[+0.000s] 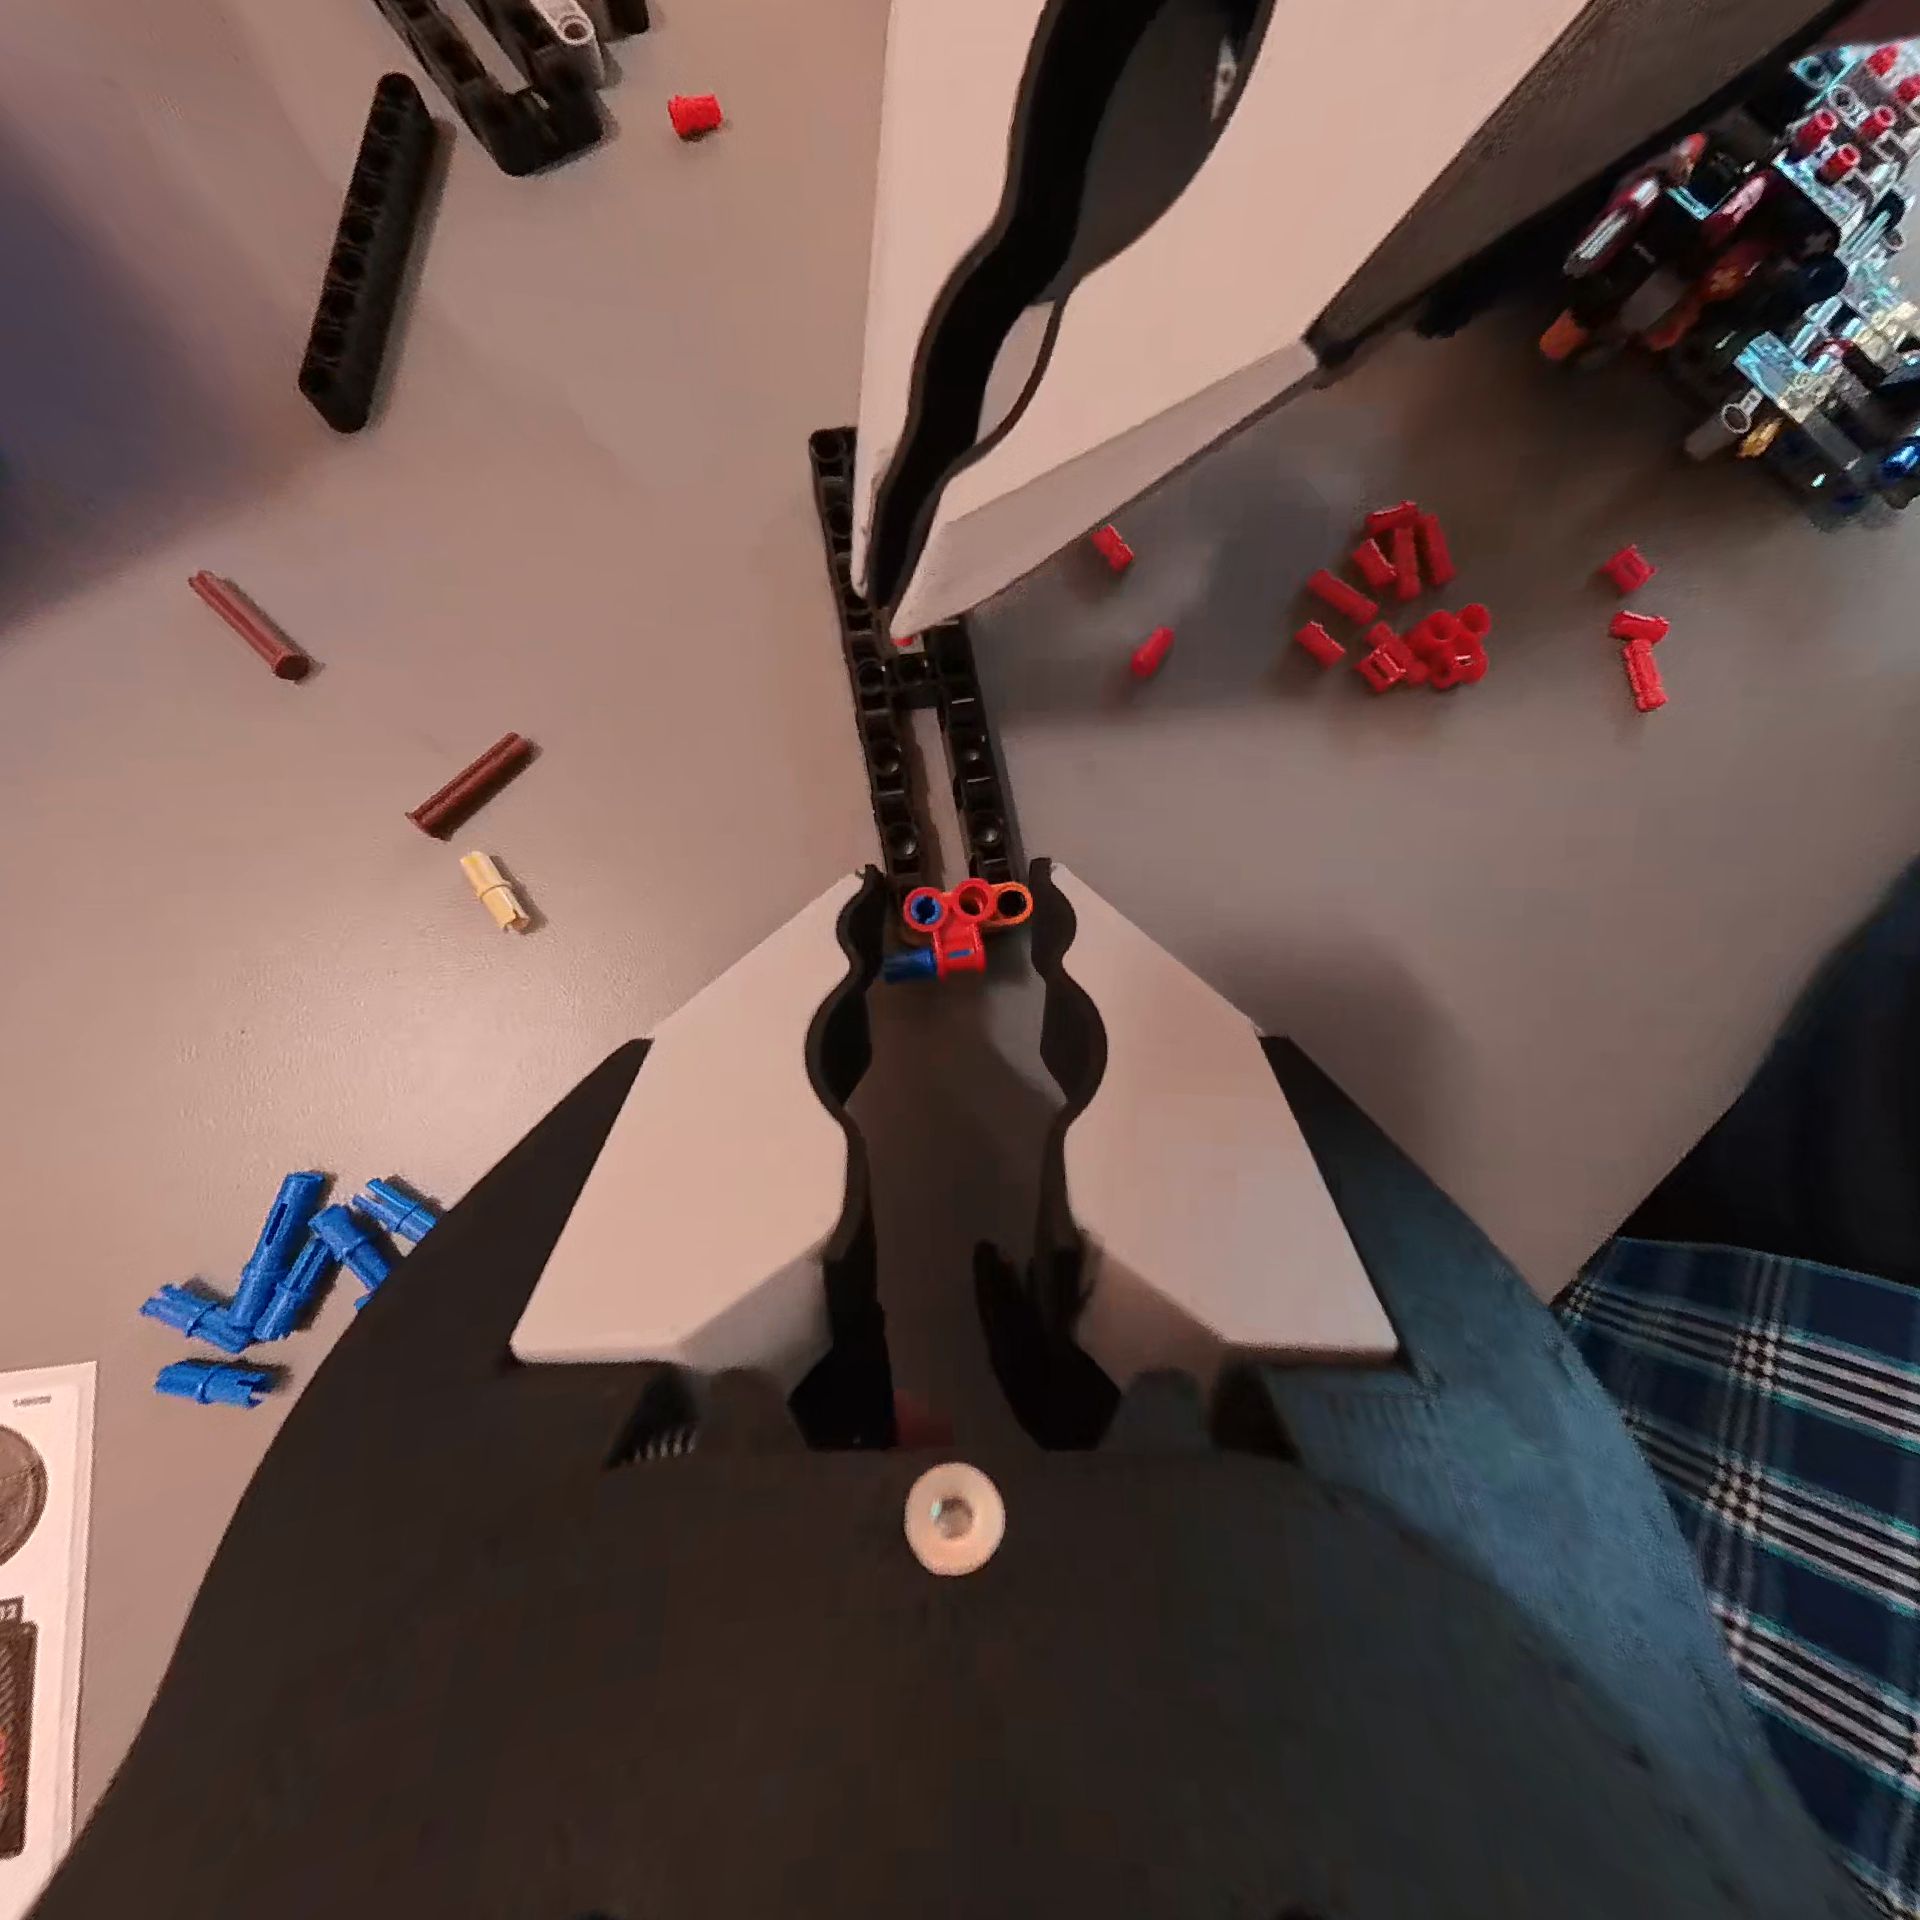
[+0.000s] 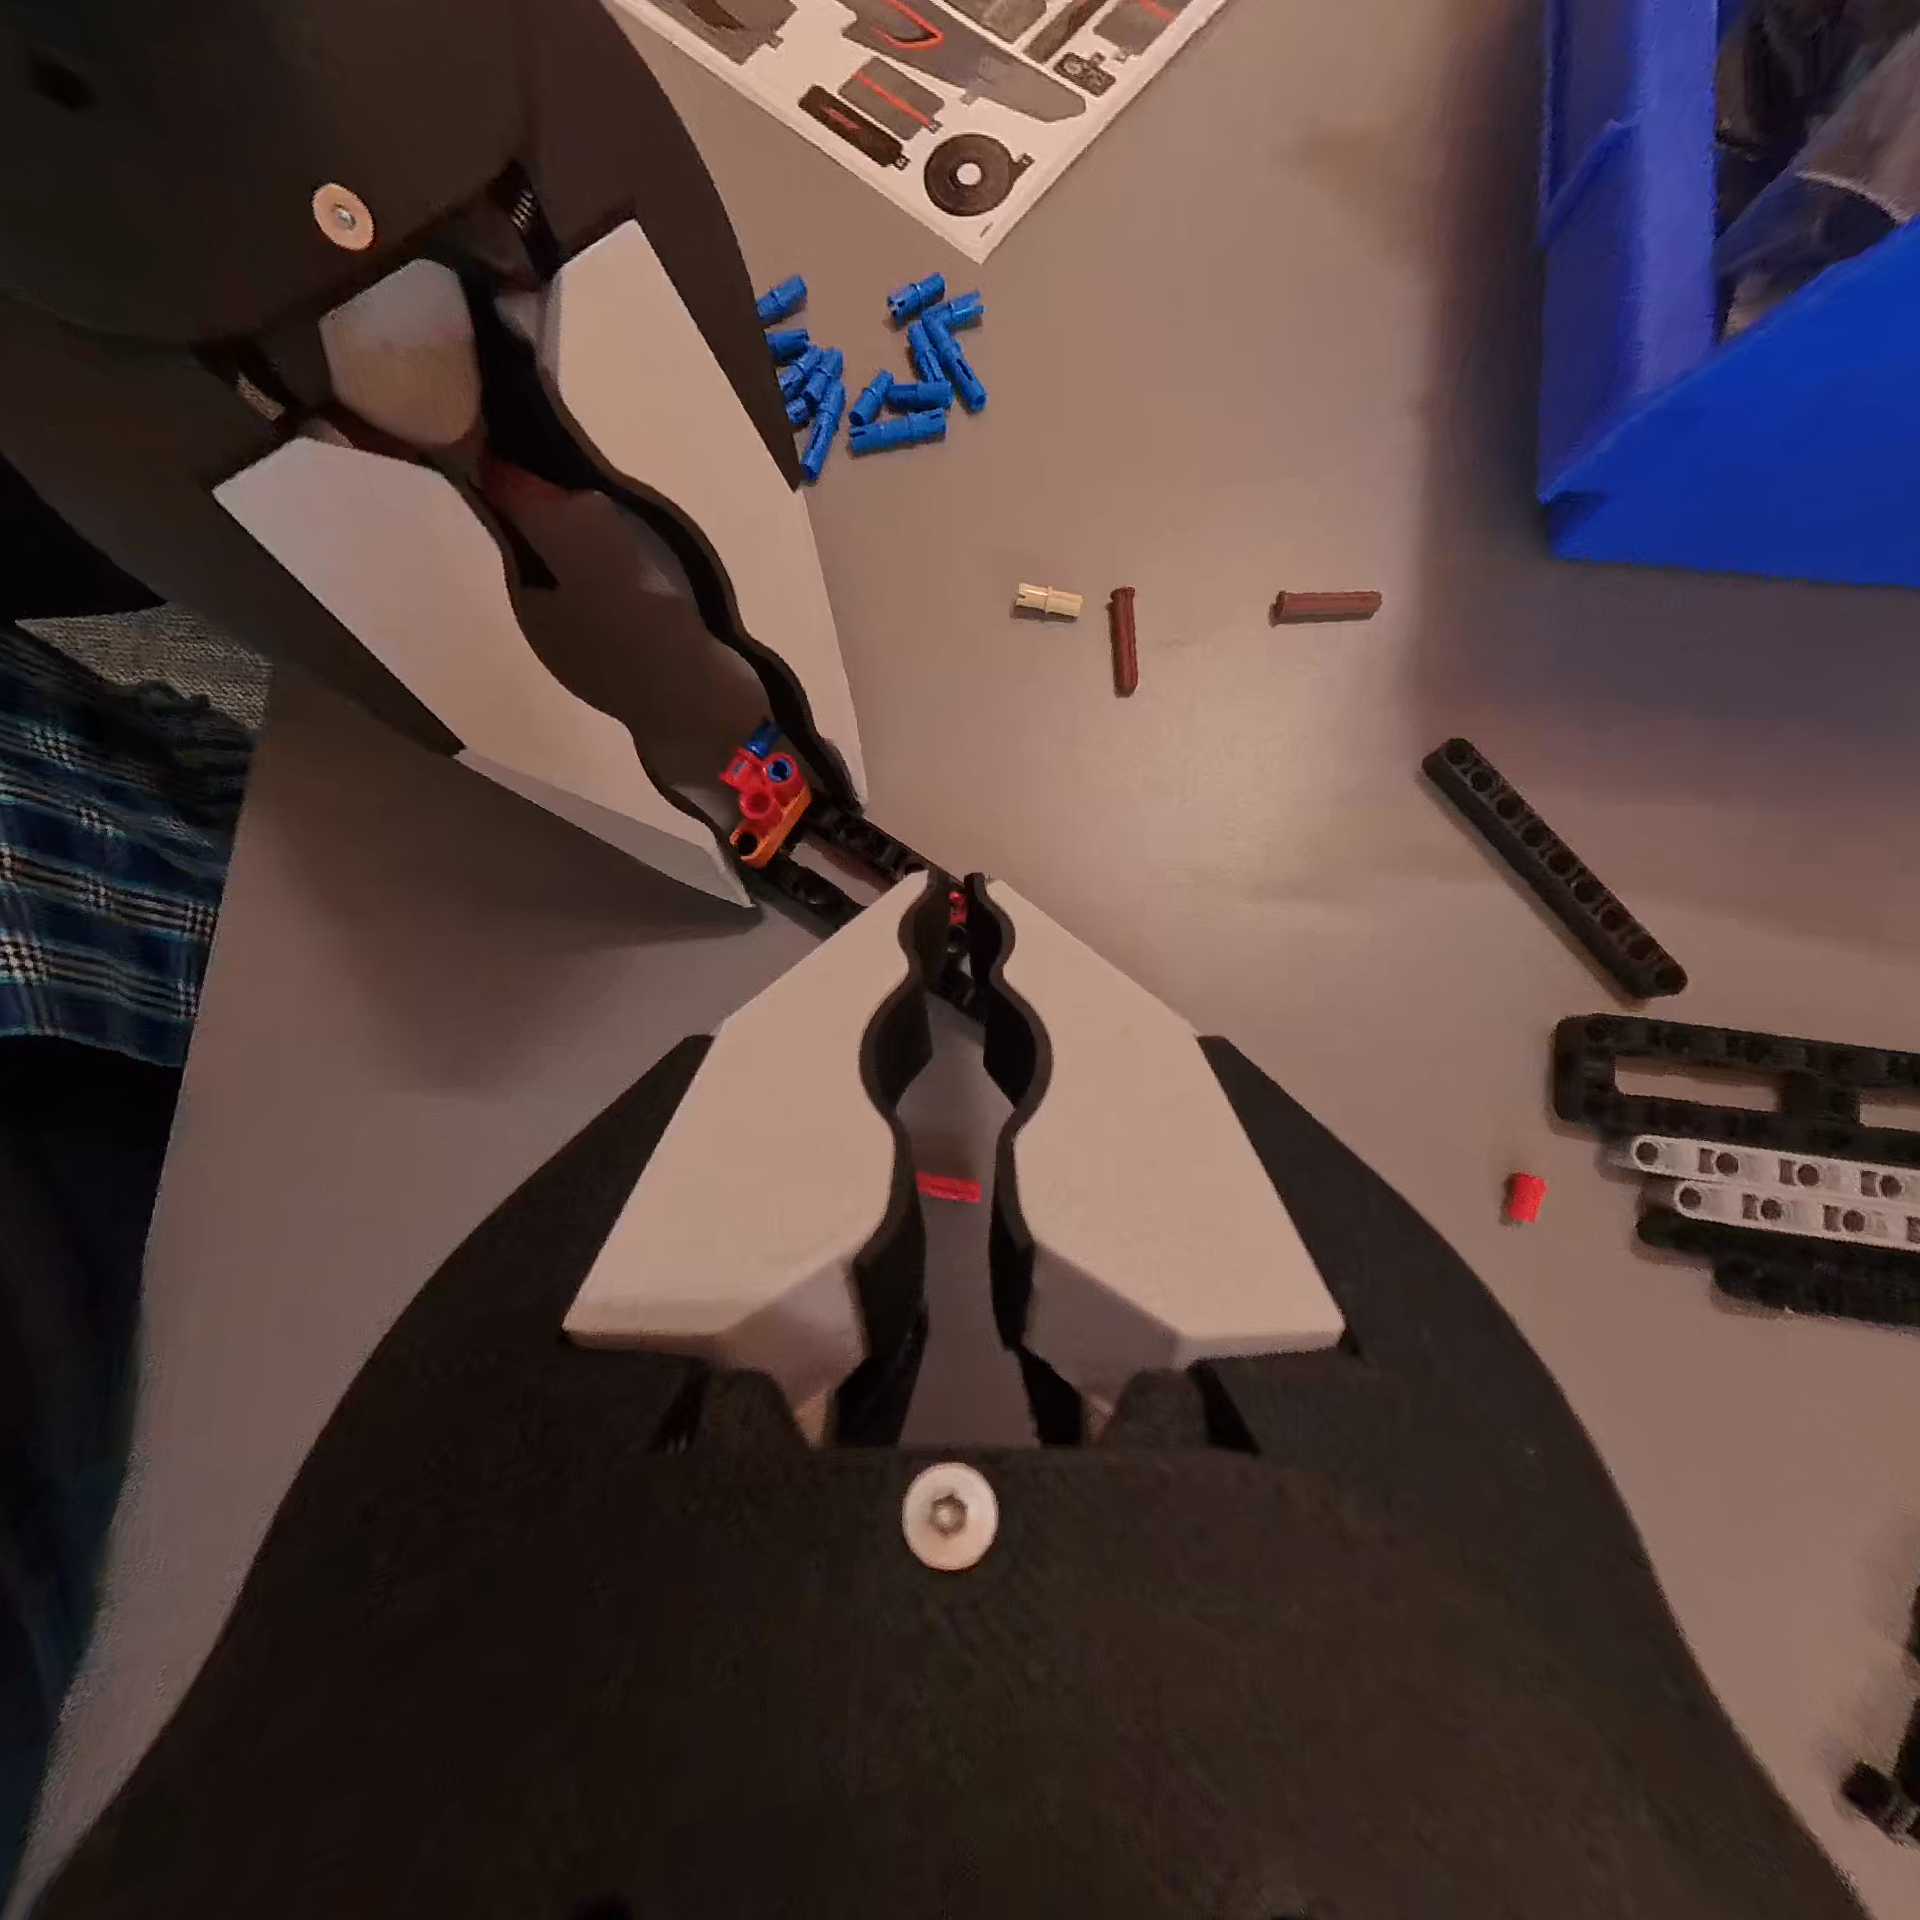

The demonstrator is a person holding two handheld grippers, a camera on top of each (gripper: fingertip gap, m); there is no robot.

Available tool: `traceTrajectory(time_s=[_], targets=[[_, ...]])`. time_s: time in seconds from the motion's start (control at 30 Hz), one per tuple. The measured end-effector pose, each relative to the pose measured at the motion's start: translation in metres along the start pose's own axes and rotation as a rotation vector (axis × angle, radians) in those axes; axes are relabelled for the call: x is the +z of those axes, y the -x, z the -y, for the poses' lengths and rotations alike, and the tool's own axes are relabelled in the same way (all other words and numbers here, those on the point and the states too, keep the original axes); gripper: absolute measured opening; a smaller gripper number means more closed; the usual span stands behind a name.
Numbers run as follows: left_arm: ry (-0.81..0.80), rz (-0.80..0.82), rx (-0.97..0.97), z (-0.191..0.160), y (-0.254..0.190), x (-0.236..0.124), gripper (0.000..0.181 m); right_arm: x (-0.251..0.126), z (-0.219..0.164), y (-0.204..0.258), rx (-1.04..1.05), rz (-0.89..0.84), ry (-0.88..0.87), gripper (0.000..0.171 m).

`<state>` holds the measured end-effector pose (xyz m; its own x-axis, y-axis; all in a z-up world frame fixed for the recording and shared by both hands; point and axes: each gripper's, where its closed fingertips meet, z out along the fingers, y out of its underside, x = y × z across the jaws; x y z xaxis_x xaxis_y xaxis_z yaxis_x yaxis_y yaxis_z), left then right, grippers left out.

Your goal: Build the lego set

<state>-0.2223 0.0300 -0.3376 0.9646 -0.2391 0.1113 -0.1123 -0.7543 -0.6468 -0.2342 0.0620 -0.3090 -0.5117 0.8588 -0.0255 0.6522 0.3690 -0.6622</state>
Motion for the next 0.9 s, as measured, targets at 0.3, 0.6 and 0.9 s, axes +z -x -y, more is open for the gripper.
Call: traceTrajectory(time_s=[0.3, 0.6, 0.9], targets=[[0.004, -0.053, 0.038, -0.007, -0.009, -0.004, 0.027, 0.011, -0.004, 0.009, -0.198, -0.089, 0.021, 0.000], [-0.005, -0.069, 0.043, -0.008, -0.009, -0.005, 0.026, 0.015, -0.008, 0.013, -0.195, -0.090, 0.013, 0.000], [-0.005, -0.066, 0.050, -0.008, -0.009, -0.005, 0.026, 0.013, -0.010, 0.009, -0.144, -0.077, 0.000, 0.000]])
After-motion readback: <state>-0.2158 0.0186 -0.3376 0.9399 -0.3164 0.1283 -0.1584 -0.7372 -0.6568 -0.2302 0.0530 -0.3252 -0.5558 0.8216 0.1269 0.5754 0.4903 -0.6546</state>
